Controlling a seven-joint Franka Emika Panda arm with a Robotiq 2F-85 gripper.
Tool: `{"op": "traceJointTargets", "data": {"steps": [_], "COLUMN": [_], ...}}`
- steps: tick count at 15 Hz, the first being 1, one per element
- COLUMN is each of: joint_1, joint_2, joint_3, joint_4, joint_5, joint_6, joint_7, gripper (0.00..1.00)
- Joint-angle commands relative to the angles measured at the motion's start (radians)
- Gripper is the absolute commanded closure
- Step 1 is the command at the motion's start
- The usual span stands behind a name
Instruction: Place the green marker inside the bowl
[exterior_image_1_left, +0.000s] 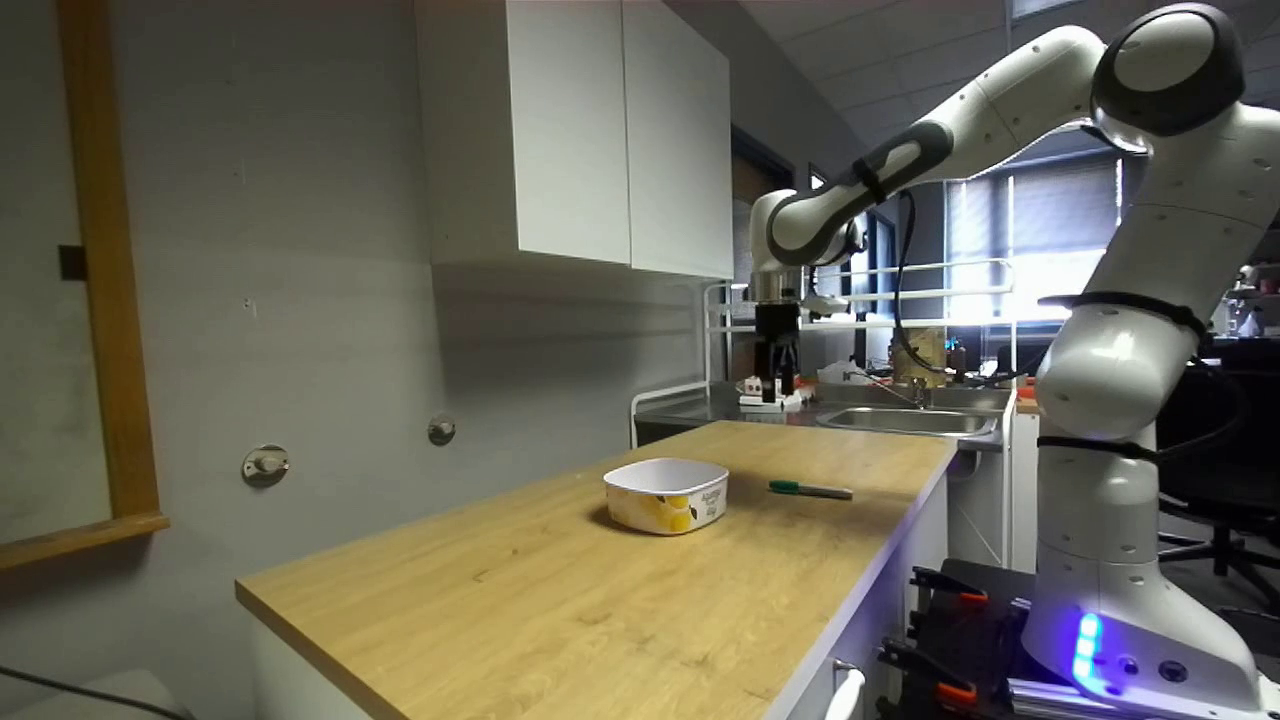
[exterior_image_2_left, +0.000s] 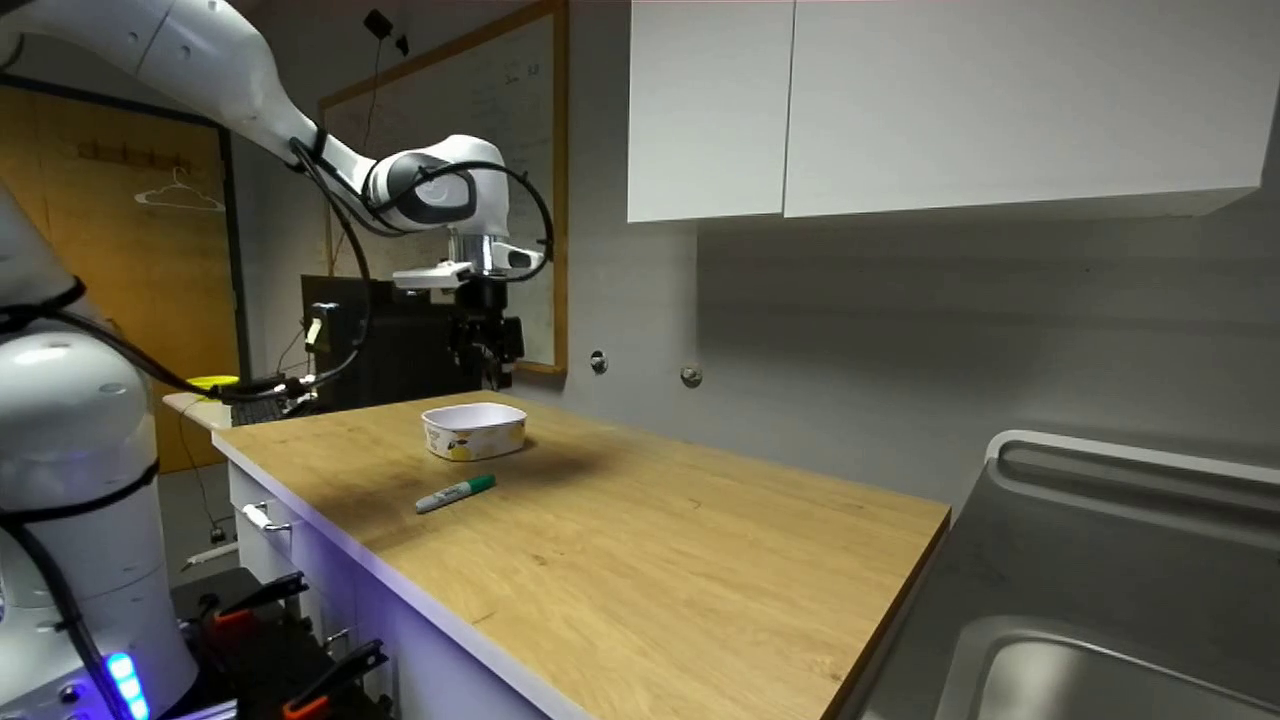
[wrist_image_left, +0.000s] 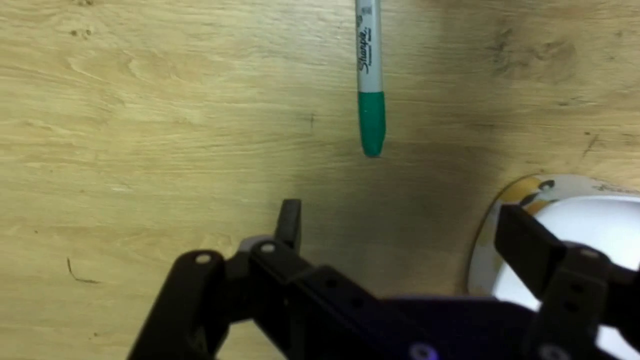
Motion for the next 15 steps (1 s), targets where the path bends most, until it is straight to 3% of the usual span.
{"op": "traceJointTargets", "data": {"steps": [1, 15], "joint_1": [-0.031, -0.049], "joint_2": [0.073, 0.236], "joint_3": [-0.024, -0.037], "joint_4": [-0.022, -0.088], "joint_5": [-0.034, -0.049], "joint_6": [0.023, 0.008], "joint_7": [0.001, -0.012], "gripper": [0.00, 0.00]}}
